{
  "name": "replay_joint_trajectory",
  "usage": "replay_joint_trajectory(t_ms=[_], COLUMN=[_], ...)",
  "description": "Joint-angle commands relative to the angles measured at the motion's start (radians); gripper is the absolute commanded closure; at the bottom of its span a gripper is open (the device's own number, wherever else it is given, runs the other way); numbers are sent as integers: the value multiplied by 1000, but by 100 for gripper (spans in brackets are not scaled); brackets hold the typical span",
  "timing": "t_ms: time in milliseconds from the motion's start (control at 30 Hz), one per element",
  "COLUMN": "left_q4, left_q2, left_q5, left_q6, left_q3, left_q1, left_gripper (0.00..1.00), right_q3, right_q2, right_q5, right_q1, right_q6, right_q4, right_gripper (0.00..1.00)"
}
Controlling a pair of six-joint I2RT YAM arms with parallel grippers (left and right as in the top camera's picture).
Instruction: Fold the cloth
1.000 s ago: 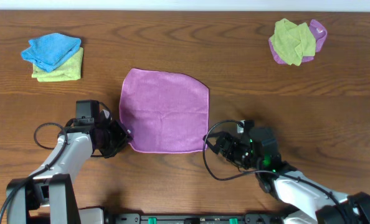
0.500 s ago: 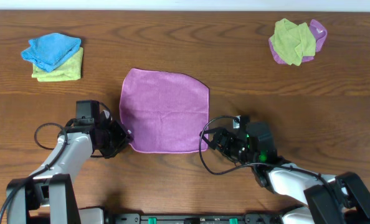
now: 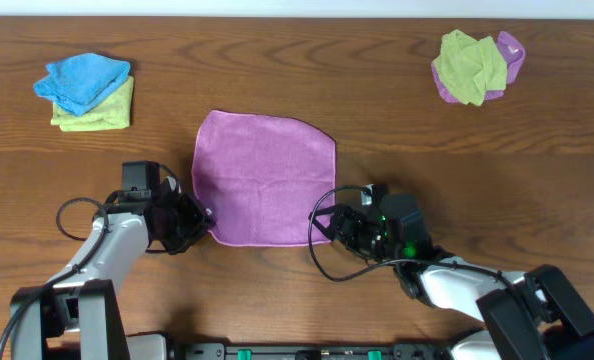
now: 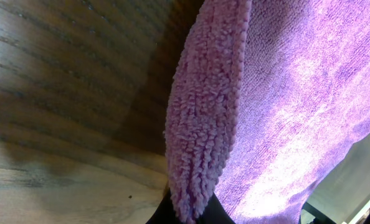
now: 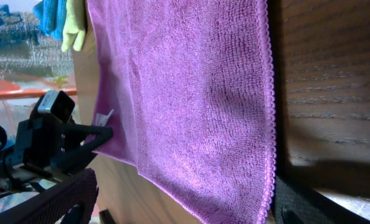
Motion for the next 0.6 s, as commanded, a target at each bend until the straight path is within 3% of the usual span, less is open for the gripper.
replay_joint_trajectory(t_ms=[0,567], left_q4=[-6,-6], left_q2=[6,6], left_q5=[11,27], left_q6=[7,7], left_q3=[-5,-5], left_q1=[-4,-4], left_gripper=[94,94], right_q3=[-70,-52], right_q2=[86,171], right_q5=[108,164], right_q1=[18,18], right_q6=[26,25], right_q4=[-83,-99], right_gripper=[11,18])
